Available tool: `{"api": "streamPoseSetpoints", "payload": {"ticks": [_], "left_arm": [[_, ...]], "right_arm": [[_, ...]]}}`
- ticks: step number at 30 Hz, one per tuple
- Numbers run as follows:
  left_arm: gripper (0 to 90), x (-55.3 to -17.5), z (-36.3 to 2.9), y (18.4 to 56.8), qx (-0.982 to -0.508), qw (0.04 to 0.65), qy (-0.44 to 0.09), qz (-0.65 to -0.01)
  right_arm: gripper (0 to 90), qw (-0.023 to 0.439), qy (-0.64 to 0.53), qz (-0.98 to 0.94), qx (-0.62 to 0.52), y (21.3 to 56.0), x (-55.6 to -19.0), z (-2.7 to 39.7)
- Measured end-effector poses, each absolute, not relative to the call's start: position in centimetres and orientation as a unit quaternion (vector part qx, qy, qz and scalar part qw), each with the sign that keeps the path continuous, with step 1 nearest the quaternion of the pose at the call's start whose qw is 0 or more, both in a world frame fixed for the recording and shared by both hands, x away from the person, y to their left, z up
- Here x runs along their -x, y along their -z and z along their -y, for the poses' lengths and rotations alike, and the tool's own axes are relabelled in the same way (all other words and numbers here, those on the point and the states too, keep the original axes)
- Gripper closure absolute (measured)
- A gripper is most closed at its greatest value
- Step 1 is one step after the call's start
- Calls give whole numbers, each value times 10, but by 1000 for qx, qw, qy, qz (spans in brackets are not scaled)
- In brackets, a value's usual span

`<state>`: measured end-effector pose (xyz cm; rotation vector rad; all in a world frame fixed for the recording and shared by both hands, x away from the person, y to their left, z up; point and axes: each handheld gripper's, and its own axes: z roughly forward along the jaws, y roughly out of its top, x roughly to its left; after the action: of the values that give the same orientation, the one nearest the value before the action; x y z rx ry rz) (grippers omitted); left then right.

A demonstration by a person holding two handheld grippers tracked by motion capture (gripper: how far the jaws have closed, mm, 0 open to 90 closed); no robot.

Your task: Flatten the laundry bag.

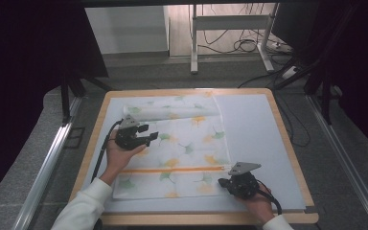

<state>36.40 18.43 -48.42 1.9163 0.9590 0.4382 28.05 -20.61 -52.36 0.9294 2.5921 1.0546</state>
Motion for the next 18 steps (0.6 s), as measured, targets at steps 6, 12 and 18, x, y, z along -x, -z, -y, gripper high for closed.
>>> {"api": "streamPoseSetpoints", "payload": {"ticks": [6, 12, 18], "left_arm": [[444, -342, -157, 486, -815, 420, -186, -352], [363, -327, -139, 487, -823, 426, -160, -339], [329, -316, -130, 484, -820, 442, -145, -334]], "right_arm": [[892, 99, -360, -871, -320, 521, -280, 214], [892, 105, -364, -866, -326, 518, -277, 221], [892, 108, -365, -865, -326, 516, -277, 223]]}}
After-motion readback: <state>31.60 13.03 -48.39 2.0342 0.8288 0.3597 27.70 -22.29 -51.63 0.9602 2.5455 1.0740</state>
